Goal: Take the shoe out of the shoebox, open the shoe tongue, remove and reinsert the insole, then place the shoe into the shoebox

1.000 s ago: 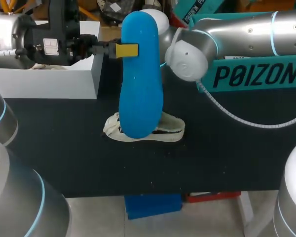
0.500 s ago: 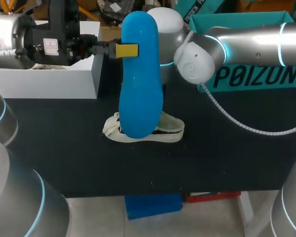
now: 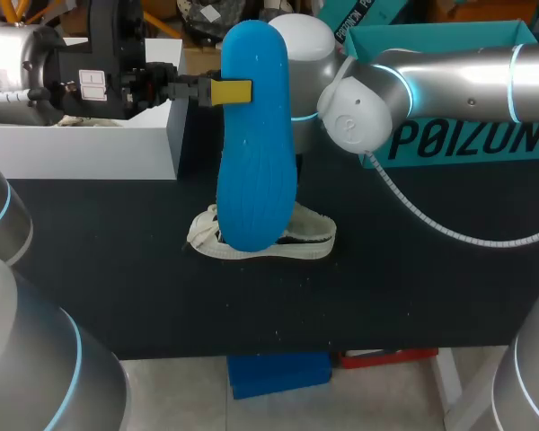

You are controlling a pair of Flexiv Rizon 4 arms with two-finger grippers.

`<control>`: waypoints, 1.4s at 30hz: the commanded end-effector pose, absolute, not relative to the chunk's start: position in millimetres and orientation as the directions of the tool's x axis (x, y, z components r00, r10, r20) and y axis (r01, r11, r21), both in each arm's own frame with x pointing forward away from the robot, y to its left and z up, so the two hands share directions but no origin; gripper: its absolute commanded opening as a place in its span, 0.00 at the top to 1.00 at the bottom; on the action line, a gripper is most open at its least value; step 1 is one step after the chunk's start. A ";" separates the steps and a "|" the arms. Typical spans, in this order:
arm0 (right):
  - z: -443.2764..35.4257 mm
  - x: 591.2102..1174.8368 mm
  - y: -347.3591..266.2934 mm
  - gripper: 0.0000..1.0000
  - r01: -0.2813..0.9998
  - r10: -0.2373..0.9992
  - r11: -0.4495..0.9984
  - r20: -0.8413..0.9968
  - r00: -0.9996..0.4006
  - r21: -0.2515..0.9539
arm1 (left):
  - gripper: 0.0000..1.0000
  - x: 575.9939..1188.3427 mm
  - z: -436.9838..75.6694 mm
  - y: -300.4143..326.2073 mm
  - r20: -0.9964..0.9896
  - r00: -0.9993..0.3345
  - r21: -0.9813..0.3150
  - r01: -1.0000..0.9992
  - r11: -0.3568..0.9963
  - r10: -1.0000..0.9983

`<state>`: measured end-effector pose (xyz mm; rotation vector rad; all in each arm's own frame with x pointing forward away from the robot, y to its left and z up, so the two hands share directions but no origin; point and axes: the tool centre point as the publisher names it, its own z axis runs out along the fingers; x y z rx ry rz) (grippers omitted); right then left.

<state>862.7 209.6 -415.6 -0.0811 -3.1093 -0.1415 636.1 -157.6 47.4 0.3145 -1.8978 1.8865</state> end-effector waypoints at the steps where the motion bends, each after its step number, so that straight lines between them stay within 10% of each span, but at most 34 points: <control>1: -402.5 860.1 194.9 1.00 0.144 0.144 0.989 -0.004 -0.990 0.042 | 1.00 636.3 47.7 -158.6 0.461 -0.876 -0.887 -0.460 0.044 0.144; 10: -350.4 863.1 162.9 1.00 0.556 0.559 0.829 -0.048 -0.828 0.058 | 1.00 636.3 47.7 -158.6 0.461 -0.876 -0.887 -0.460 0.044 0.144; 19: -326.7 857.7 153.8 1.00 0.910 0.920 0.369 0.066 -0.387 0.191 | 1.00 636.3 47.7 -158.6 0.461 -0.876 -0.887 -0.460 0.044 0.144; 30: -329.6 847.6 154.5 1.00 0.979 0.992 -0.054 0.119 0.031 0.197 | 1.00 636.3 47.7 -158.6 0.461 -0.876 -0.887 -0.460 0.044 0.144; 42: -348.9 850.4 158.4 1.00 0.988 0.996 -0.076 -0.027 0.080 0.134 | 1.00 636.3 47.7 -158.6 0.461 -0.876 -0.887 -0.460 0.044 0.144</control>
